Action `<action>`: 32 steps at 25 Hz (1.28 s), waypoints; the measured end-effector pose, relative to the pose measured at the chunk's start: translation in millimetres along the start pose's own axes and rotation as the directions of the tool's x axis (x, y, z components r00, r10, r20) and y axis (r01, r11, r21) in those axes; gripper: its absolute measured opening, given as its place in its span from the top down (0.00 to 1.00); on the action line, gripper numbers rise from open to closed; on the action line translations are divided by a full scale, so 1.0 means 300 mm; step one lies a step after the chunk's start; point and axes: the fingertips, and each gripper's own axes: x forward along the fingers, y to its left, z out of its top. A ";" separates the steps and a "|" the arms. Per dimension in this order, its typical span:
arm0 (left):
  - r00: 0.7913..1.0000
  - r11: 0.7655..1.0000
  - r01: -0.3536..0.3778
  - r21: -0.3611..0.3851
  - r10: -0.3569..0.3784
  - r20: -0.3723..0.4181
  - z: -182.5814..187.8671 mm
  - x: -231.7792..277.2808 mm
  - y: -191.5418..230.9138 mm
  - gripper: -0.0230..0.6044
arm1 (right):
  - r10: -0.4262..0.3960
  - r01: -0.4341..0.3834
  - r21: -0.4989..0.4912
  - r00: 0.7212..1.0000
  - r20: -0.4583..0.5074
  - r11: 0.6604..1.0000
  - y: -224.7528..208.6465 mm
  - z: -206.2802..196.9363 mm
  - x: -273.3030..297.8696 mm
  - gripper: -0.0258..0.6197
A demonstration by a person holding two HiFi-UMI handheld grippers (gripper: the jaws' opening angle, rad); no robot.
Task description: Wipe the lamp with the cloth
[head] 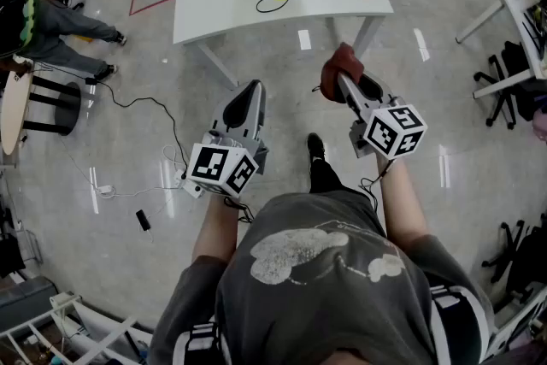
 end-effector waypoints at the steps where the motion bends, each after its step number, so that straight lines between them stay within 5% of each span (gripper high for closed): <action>1: 1.000 1.000 0.000 -0.001 0.000 0.002 0.002 0.030 0.007 0.95 | 0.002 -0.002 -0.004 1.000 -0.004 1.000 -0.023 0.014 0.018 0.81; 20: 0.997 0.996 -0.076 0.036 0.075 0.036 0.069 0.625 0.093 0.95 | 0.080 -0.080 -0.035 0.997 0.006 0.996 -0.459 0.343 0.332 0.81; 32: 0.992 0.992 -0.117 0.040 0.115 0.042 0.095 0.807 0.220 0.95 | 0.099 -0.098 -0.058 0.995 0.010 0.993 -0.550 0.439 0.503 0.81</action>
